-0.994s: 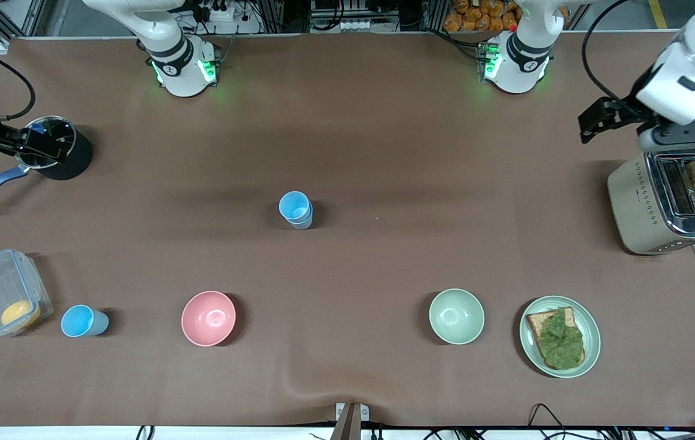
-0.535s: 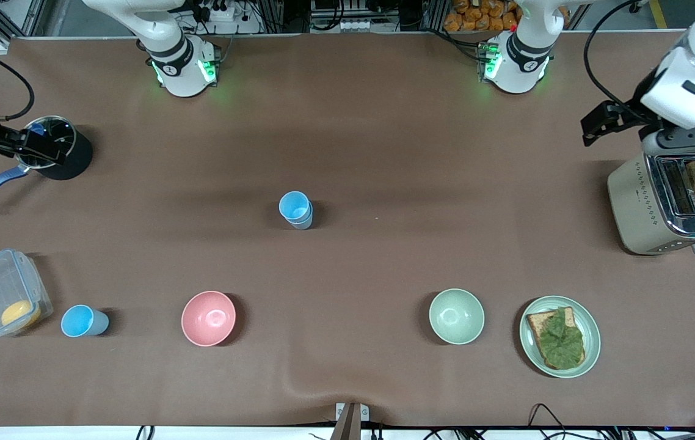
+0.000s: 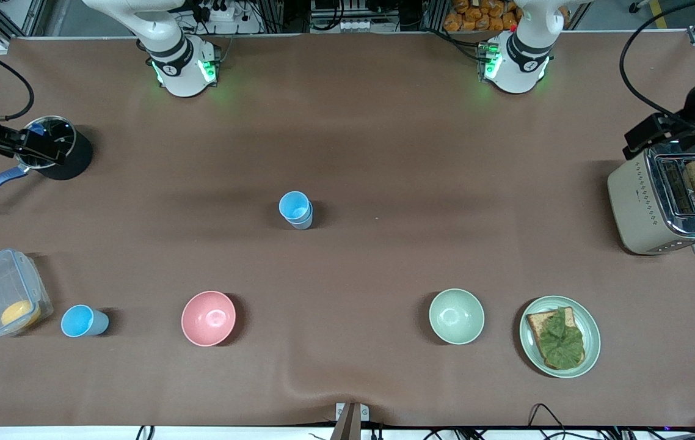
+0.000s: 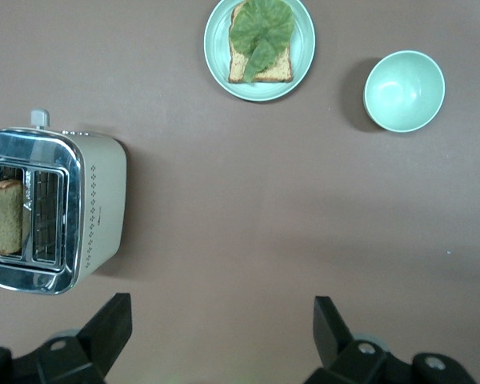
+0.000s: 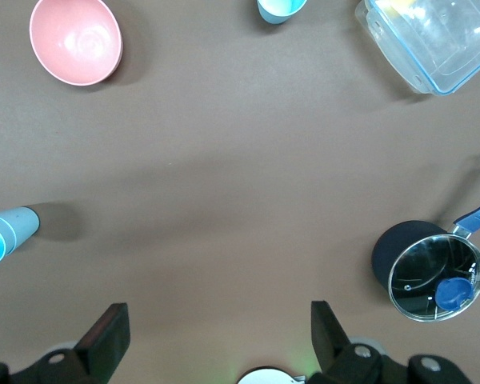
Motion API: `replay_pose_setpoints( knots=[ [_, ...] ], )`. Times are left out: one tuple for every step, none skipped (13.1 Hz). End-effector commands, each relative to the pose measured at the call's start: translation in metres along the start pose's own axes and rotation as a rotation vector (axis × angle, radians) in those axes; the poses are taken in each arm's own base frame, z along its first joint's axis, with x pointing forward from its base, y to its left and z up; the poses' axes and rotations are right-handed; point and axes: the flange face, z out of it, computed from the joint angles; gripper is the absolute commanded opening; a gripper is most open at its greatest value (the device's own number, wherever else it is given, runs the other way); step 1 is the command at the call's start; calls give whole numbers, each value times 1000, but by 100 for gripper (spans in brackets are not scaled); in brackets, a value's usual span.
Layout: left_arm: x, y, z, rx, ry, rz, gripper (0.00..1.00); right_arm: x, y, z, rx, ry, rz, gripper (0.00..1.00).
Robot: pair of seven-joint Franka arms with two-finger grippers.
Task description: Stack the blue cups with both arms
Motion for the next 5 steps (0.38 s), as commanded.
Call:
replay_pose_setpoints(
  knots=[
    [9,13,4,-10,-10,28,100,0,1,-5,-2,5,-8,100],
    [8,20,6,-15,-15,62,100,0,1,-5,-2,5,-8,100],
    [6,29,7,-14,-16,101,100,0,2,-5,-2,5,-6,100],
    [6,31,8,-12,-17,106,100,-1,1,-4,-2,4,-8,100],
    [6,31,8,-12,-18,105,100,0,2,-5,-2,5,-6,100]
  ],
)
